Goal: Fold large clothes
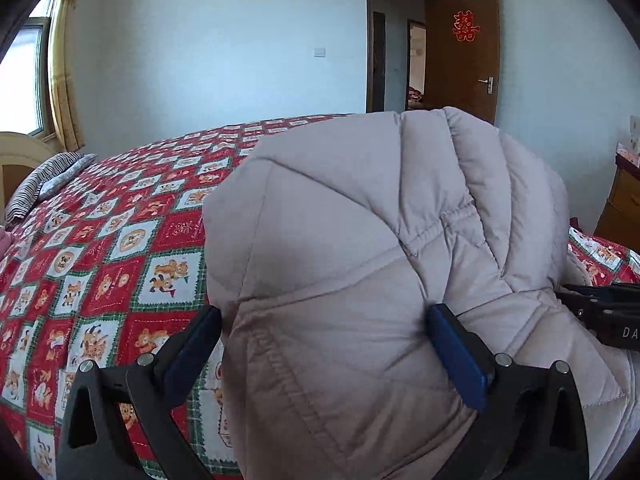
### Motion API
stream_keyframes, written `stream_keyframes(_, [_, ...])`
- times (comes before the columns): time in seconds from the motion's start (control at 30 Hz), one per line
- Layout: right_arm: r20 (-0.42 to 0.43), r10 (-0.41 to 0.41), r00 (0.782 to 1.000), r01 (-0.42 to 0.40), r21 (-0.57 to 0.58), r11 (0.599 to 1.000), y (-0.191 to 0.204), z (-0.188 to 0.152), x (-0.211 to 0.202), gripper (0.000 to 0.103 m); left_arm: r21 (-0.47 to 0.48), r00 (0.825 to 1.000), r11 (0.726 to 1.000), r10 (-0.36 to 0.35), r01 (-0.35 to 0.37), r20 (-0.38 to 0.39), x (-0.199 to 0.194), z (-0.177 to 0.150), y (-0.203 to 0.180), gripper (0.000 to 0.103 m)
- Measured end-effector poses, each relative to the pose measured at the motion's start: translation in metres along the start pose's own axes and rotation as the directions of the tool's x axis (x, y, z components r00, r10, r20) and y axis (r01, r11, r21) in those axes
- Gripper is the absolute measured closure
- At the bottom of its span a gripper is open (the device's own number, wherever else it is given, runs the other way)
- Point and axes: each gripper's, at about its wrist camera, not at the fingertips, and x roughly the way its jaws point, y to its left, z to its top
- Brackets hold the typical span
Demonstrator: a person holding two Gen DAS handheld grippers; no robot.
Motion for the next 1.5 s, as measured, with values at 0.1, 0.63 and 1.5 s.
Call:
stream_keyframes(0.1, [0.005,-0.015,1.0,0.015,-0.012,1.0,0.003,-0.007,0.007,0.058,0.026,1.0,1.0,0.017,-0.017,0.004,0.003,-0.003,-0.006,0.001])
stream_keyframes(0.63, [0.037,-0.008,0.999,0.008,0.018,1.0,0.0,-0.02,0.019,0.057,0.041,1.0,0.999,0.022,-0.022,0.007,0.016,-0.012,-0.005,0.001])
stream_keyframes(1.5, [0.005,0.136,0.991,-0.135,0.126,0.983,-0.045,-0.005,0.011,0.0,-0.39,0.944,0.886,-0.311,0.249,-0.105,-0.012,-0.049,0.088,0.001])
